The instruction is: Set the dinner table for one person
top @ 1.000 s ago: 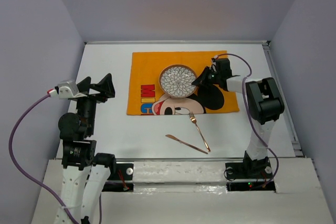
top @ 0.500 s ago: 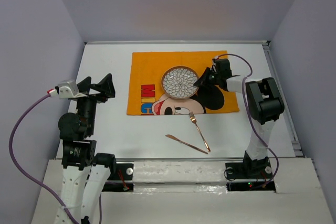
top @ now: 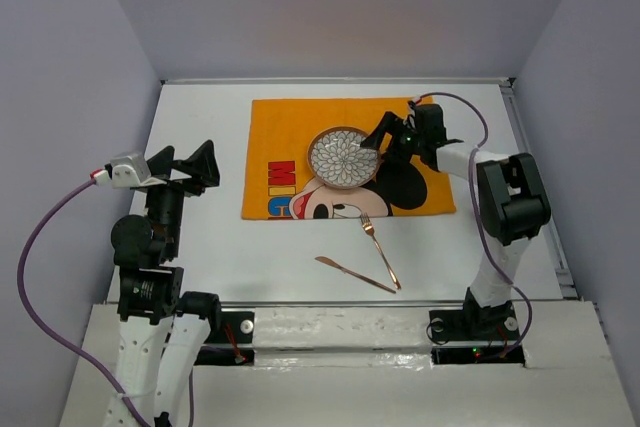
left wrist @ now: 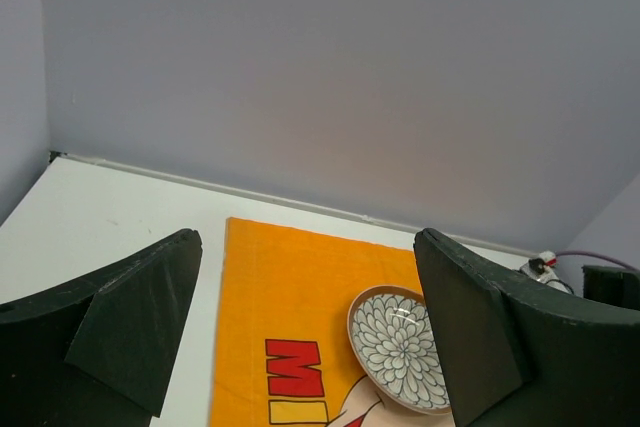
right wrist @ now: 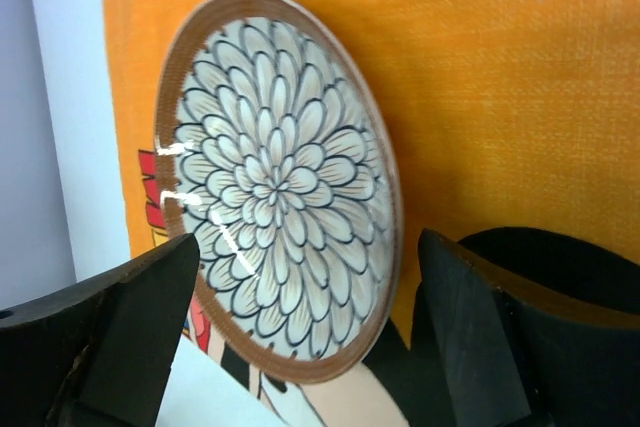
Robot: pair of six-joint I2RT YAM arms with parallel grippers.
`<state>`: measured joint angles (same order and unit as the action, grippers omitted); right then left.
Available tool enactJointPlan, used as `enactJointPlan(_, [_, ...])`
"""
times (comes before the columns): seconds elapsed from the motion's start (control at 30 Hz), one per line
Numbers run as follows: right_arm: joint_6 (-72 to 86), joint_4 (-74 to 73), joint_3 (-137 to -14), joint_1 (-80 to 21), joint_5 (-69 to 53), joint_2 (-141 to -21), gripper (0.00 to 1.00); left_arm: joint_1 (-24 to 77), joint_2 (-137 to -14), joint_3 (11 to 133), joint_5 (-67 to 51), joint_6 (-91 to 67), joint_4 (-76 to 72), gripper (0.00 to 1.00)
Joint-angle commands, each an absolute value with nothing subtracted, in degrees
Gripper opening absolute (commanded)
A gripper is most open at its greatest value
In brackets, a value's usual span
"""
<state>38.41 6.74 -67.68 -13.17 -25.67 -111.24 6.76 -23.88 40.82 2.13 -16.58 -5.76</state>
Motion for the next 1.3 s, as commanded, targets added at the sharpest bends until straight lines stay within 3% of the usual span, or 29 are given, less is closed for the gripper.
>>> enactJointPlan(0.0, [34.2, 5.47, -69.26, -13.01, -22.6, -102.93, 1.0, 6.68, -23.64, 40.78, 1.76, -16.26, -8.88, 0.99])
enactJointPlan(0.1, [30.33, 0.73, -68.82, -13.01, -16.72, -95.82, 1.0, 6.68, -23.12, 40.78, 1.49, -16.43, -8.88, 0.99])
enactJointPlan(0.27, [23.66, -6.5, -62.95, -11.87, 5.68, -81.68, 0.98, 7.91, -21.89, 40.96, 0.97, -16.87, -8.96, 0.99])
enactJointPlan(0.33, [22.77, -9.21, -60.48, -11.17, 11.75, -76.84, 0.8, 9.39, -21.36, 41.04, 0.88, -16.88, -9.05, 0.99])
enactJointPlan(0.37, [21.46, -10.01, -58.38, -10.64, 17.69, -72.38, 0.66, 9.93, -21.18, 40.96, 1.31, -16.79, -9.14, 0.99])
enactJointPlan(0.5, [19.96, -16.51, -55.99, -9.41, 30.04, -65.4, 0.51, 13.53, -22.41, 41.13, 1.5, -16.52, -8.88, 0.99])
enactJointPlan(0.7, [21.97, -23.81, -52.74, -5.02, 33.75, -61.7, 0.59, 18.63, -23.47, 41.22, 1.67, -15.91, -8.79, 0.99])
enactJointPlan(0.9, [27.5, -22.51, -47.65, 1.22, 29.64, -67.13, 0.59, 22.58, -21.98, 41.31, 3.16, -15.03, -8.35, 0.99])
enactJointPlan(1.13, [29.53, -20.31, -45.44, 1.76, 27.42, -71.54, 0.56, 24.17, -20.83, 41.4, 4.04, -14.76, -8.17, 0.99])
enactJointPlan(1.2, [29.79, -19.6, -45.26, 1.76, 26.72, -72.86, 0.41, 24.17, -20.48, 41.31, 4.04, -14.85, -8.17, 0.99])
enactJointPlan(1.23, [29.88, -19.43, -45.26, 1.76, 26.81, -73.12, 0.14, 24.26, -20.39, 41.31, 4.13, -14.85, -8.17, 0.99])
enactJointPlan(1.27, [29.8, -19.25, -45.35, 1.76, 27.07, -72.86, 0.02, 24.17, -20.39, 41.31, 4.04, -14.85, -8.26, 0.99])
